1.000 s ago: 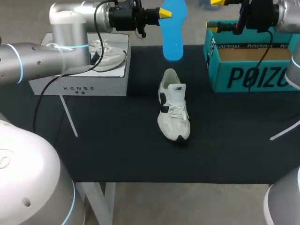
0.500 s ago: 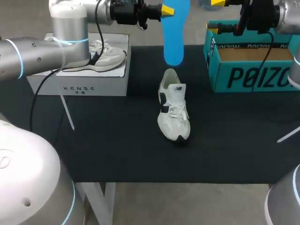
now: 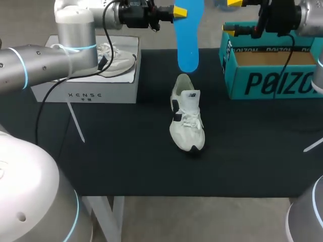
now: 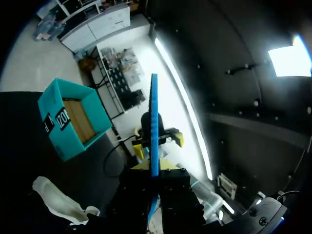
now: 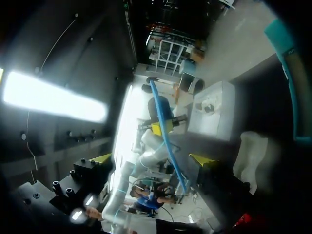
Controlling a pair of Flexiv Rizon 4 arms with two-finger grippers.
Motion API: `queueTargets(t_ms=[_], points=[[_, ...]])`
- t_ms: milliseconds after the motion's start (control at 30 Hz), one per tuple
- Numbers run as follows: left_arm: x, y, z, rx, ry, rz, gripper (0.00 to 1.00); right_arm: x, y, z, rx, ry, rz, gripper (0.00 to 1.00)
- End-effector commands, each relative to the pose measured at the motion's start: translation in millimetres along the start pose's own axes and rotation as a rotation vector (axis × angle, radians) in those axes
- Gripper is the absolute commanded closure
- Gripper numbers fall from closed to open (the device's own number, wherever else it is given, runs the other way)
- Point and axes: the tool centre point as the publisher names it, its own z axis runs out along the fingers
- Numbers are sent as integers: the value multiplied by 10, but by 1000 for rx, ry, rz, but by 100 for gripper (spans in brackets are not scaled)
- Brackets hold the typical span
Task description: Take the shoe out of the shoebox, open the shoe tongue, remove and reinsert the insole, then place the shoe into the shoebox
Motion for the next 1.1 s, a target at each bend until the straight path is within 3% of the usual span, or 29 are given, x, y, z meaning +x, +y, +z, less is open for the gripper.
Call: queueTargets(t_ms=[33, 100, 133, 167, 233, 267, 300, 333, 367, 800, 833, 867, 900, 933, 967, 1033, 1100], points=[[-3, 1, -2, 0, 1, 1, 100, -7, 8, 13, 0, -1, 1, 0], [68, -94, -9, -37, -92, 193, 100, -7, 8, 13, 0, -1, 1, 0], [129, -160, -13, 60, -53, 222, 100, -7, 8, 13, 0, -1, 1, 0], [166, -213, -21, -8, -149, 368, 100, -7, 8, 13, 0, -1, 1, 0], [250, -288, -8, 38, -165, 516, 100, -7, 8, 13, 0, -1, 1, 0], [299, -306, 24, -32, -200, 684, 100, -7, 8, 13, 0, -1, 1, 0], [342, -319, 31, 23, -196, 751, 100, -7, 8, 13, 0, -1, 1, 0], [375, -326, 33, -26, -280, 898, 100, -7, 8, 13, 0, -1, 1, 0], [408, -295, 70, -66, -290, 1019, 100, -7, 8, 13, 0, -1, 1, 0], [408, -295, 70, -66, -290, 1019, 100, -7, 8, 13, 0, -1, 1, 0], [421, -331, 82, -84, -313, 1210, 100, -7, 8, 13, 0, -1, 1, 0], [450, -386, 65, 15, -348, 1288, 100, -7, 8, 13, 0, -1, 1, 0], [465, -410, 62, 10, -361, 1415, 100, -7, 8, 13, 0, -1, 1, 0], [481, -428, 56, 100, -347, 1461, 100, -7, 8, 13, 0, -1, 1, 0], [478, -437, 40, 117, -346, 1500, 100, -7, 8, 13, 0, -1, 1, 0], [466, -444, 21, 252, -285, 1474, 100, -7, 8, 13, 0, -1, 1, 0], [422, -414, 47, 208, -257, 1521, 100, -7, 8, 13, 0, -1, 1, 0]])
